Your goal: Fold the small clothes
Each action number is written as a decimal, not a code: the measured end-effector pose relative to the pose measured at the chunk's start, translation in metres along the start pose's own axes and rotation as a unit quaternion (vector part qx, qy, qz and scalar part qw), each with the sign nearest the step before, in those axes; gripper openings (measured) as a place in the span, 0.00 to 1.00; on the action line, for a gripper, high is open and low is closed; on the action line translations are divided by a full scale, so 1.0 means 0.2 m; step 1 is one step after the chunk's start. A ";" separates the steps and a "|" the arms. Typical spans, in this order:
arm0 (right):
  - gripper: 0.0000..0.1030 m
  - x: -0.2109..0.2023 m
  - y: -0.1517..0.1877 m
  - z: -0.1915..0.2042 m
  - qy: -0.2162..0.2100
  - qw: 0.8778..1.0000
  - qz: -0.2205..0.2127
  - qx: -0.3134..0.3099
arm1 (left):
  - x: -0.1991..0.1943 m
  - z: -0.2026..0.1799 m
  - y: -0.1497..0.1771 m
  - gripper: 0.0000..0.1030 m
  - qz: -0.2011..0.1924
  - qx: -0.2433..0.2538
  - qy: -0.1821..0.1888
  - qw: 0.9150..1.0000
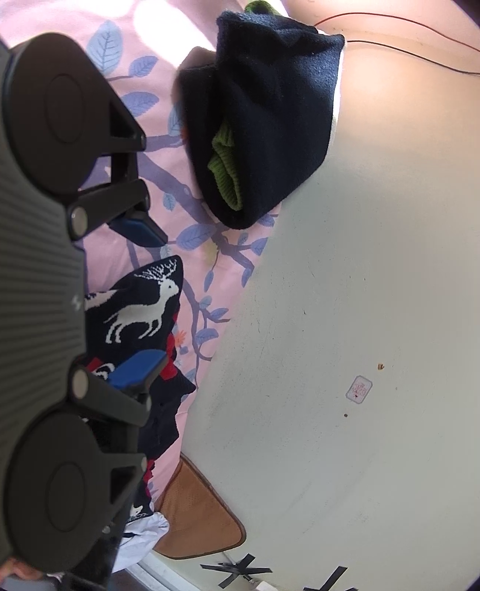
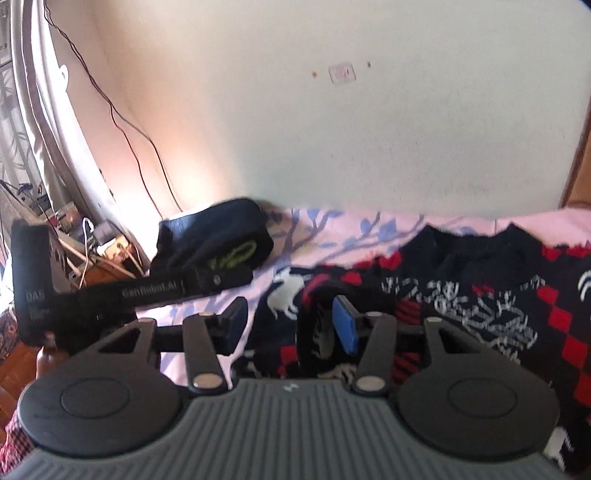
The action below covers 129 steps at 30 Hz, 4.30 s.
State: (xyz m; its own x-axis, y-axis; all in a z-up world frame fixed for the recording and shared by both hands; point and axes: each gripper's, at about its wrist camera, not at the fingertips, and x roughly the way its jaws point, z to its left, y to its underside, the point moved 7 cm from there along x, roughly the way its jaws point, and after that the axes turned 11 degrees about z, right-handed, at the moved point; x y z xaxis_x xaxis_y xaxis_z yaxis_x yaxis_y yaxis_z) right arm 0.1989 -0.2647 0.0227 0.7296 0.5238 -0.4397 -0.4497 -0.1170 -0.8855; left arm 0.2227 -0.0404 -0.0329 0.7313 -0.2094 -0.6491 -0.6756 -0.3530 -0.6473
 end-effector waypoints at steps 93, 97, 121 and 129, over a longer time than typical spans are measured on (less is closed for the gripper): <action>0.41 -0.56 0.87 0.39 -0.111 0.982 0.092 -0.125 | -0.78 -0.20 1.19 0.45 0.237 0.021 0.115 0.964; 0.54 -0.54 1.03 0.67 -0.144 0.945 0.133 -0.262 | -0.77 -0.18 1.17 0.45 0.238 -0.003 0.135 0.962; 0.08 -0.42 0.96 0.79 -0.208 0.948 0.171 -0.171 | -0.76 -0.21 1.14 0.33 0.235 0.013 0.178 0.956; 0.08 -0.41 0.91 0.94 -0.213 0.948 0.153 -0.179 | -0.93 -0.14 1.08 0.07 0.192 0.015 0.188 0.963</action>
State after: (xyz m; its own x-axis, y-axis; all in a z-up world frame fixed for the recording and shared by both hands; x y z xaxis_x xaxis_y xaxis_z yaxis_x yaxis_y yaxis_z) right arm -0.0390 -0.1700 -0.0744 0.2846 0.7026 -0.6521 -0.3474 -0.5584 -0.7533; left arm -0.0562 -0.1023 -0.0404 0.4055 -0.6366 -0.6560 -0.9013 -0.1585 -0.4032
